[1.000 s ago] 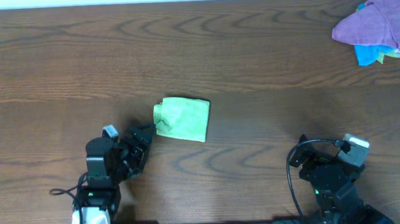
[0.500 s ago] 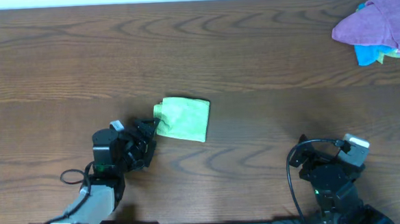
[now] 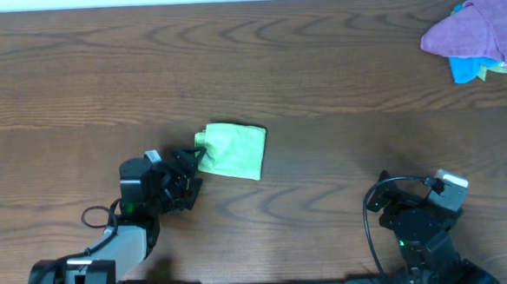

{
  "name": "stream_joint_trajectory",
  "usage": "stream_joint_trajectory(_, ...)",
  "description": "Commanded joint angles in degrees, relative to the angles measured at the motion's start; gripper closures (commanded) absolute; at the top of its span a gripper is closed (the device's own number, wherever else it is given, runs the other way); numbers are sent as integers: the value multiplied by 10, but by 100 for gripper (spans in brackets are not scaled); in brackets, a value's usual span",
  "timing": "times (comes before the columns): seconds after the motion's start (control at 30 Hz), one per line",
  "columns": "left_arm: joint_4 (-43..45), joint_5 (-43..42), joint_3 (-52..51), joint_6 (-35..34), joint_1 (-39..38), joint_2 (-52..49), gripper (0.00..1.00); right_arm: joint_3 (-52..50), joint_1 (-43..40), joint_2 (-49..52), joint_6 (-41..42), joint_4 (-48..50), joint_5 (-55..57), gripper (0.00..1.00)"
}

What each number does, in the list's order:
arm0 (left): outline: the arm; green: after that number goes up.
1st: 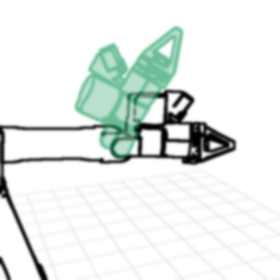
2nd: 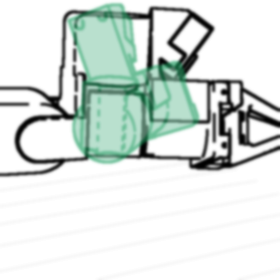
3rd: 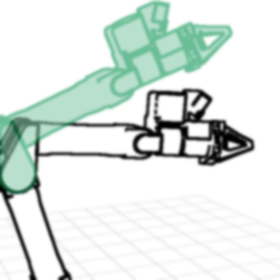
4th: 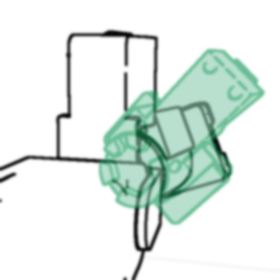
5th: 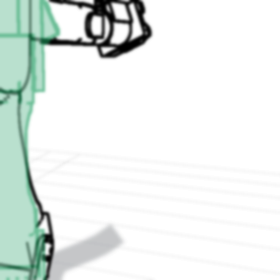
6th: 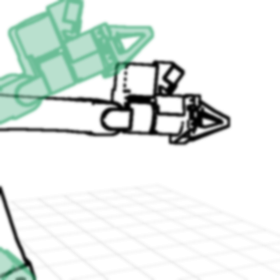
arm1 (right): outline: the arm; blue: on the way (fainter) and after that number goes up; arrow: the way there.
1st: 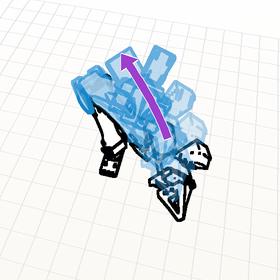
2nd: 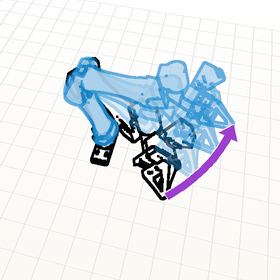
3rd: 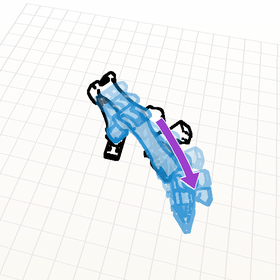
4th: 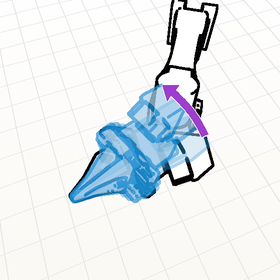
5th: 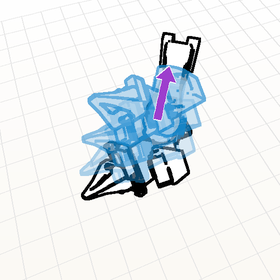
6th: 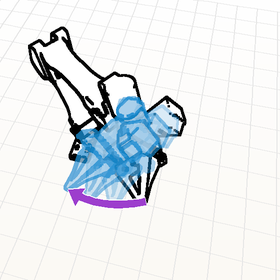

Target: Fold the cloth

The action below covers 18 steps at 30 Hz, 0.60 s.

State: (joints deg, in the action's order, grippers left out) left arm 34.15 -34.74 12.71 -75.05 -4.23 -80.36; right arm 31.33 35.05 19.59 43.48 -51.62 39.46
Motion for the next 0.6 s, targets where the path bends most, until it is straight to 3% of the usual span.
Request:
stream_joint_trajectory(0.0,-8,6,12,1,0,-27,0,-1,-6,-3,8,-1,8,1)
stream_joint_trajectory(0.27,-9,7,57,2,-34,-88,0,-1,-6,-3,8,0,8,1)
stream_joint_trajectory(0.47,-9,16,70,2,-42,-110,18,-1,-6,-3,8,0,8,1)
stream_joint_trajectory(0.57,-13,24,70,2,-42,-110,37,-1,-6,-3,8,0,8,1)
